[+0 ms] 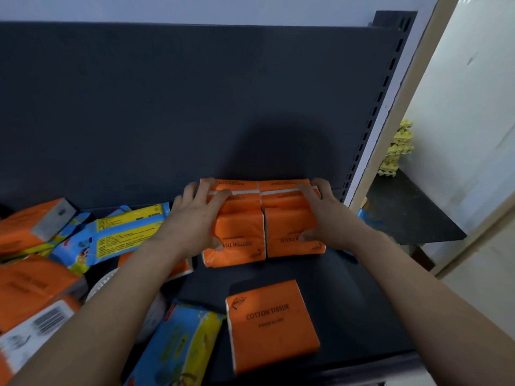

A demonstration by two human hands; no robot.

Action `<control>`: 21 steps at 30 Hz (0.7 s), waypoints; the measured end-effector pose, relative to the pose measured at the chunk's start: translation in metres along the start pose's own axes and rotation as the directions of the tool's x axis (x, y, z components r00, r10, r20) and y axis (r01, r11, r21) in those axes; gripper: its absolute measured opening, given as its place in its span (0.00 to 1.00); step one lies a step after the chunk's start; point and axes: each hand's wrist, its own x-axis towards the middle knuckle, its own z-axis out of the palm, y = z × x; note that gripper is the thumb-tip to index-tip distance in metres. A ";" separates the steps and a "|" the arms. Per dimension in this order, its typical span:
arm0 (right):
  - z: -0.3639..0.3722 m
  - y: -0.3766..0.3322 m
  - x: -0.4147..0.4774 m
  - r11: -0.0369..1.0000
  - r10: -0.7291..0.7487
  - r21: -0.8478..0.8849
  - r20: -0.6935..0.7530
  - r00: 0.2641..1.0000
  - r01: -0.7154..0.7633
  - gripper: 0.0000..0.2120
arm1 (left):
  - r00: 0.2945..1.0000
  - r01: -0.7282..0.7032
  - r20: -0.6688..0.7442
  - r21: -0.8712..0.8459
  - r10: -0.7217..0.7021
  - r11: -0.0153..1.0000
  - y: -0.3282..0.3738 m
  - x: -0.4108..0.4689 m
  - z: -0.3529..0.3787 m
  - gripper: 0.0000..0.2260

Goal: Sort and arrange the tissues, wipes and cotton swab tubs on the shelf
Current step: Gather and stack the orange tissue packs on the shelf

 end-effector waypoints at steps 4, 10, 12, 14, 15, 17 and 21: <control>0.000 0.003 -0.004 1.000 -0.006 0.000 -0.006 1.000 0.006 0.52 | 1.000 0.006 0.015 0.025 -0.006 1.000 0.005 -0.008 0.002 0.51; -0.021 0.007 -0.015 0.996 0.007 0.094 -0.073 0.997 0.000 0.39 | 1.000 -0.005 -0.012 -0.113 0.003 0.994 0.012 -0.018 -0.004 0.50; -0.026 0.010 -0.020 0.991 0.009 0.137 -0.122 0.993 0.008 0.35 | 0.995 -0.050 -0.099 -0.207 0.030 0.977 0.020 -0.021 -0.008 0.44; -0.028 0.015 -0.025 0.990 0.015 0.139 -0.185 0.983 0.011 0.29 | 0.974 -0.118 -0.222 -0.302 0.051 0.946 0.031 -0.023 -0.012 0.33; -0.029 0.019 -0.028 0.992 0.024 0.130 -0.216 0.976 0.005 0.27 | 0.964 -0.151 -0.259 -0.350 0.060 0.925 0.037 -0.023 -0.013 0.26; -0.029 0.029 -0.034 0.992 0.064 0.118 -0.242 0.968 -0.036 0.23 | 0.961 -0.206 -0.256 -0.422 0.102 0.883 0.051 -0.024 -0.014 0.13; -0.021 0.050 -0.041 0.985 0.160 0.085 -0.177 0.971 -0.147 0.21 | 0.980 -0.195 -0.076 -0.507 0.182 0.839 0.076 -0.027 -0.010 0.05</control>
